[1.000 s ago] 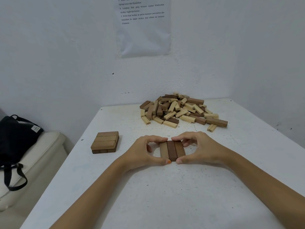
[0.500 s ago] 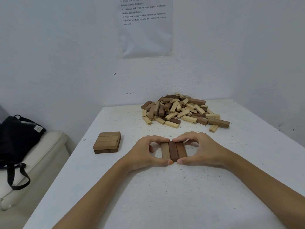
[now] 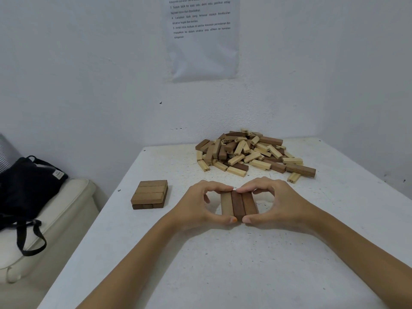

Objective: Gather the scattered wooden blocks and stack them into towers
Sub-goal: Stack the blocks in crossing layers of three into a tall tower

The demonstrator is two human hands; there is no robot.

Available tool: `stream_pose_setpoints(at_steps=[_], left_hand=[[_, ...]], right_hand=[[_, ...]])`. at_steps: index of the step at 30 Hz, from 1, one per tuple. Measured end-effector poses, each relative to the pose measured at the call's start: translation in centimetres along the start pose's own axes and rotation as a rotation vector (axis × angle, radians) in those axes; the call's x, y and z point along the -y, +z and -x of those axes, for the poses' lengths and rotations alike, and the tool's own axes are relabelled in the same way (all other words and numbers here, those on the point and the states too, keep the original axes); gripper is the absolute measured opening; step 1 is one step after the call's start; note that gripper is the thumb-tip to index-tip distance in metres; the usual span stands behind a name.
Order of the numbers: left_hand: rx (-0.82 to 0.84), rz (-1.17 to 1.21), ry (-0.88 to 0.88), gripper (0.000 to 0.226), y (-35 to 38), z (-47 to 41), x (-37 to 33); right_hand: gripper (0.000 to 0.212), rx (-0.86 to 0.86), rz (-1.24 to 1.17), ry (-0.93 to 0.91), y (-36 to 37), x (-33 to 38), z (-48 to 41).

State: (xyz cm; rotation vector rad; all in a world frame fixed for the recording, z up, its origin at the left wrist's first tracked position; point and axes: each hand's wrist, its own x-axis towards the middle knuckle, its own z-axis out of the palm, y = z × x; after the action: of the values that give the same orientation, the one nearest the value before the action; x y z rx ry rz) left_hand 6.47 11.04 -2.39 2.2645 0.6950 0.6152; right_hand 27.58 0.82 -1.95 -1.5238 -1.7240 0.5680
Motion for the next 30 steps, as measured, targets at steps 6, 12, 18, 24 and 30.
stream_pose_setpoints(at_steps=[6, 12, 18, 24, 30], left_hand=[[-0.015, -0.046, 0.061, 0.063, -2.5, 0.0, -1.4], [-0.023, -0.046, 0.076, 0.065, -6.3, 0.9, -1.3], [-0.085, -0.038, 0.041, 0.065, -10.5, 2.5, 0.6], [-0.108, -0.014, -0.038, 0.063, -13.6, 3.6, 3.2], [-0.083, 0.014, -0.121, 0.068, -15.1, 4.0, 5.9]], right_hand=[[0.051, -0.025, -0.032, -0.112, -0.1, 1.5, -1.2], [0.047, -0.025, -0.023, -0.139, 1.0, 4.3, -3.3], [0.048, -0.003, 0.000, -0.166, 3.8, 7.4, -6.8], [0.050, 0.002, -0.062, -0.163, 7.6, 8.3, -10.2], [0.053, 0.007, -0.109, -0.125, 10.6, 8.1, -12.4]])
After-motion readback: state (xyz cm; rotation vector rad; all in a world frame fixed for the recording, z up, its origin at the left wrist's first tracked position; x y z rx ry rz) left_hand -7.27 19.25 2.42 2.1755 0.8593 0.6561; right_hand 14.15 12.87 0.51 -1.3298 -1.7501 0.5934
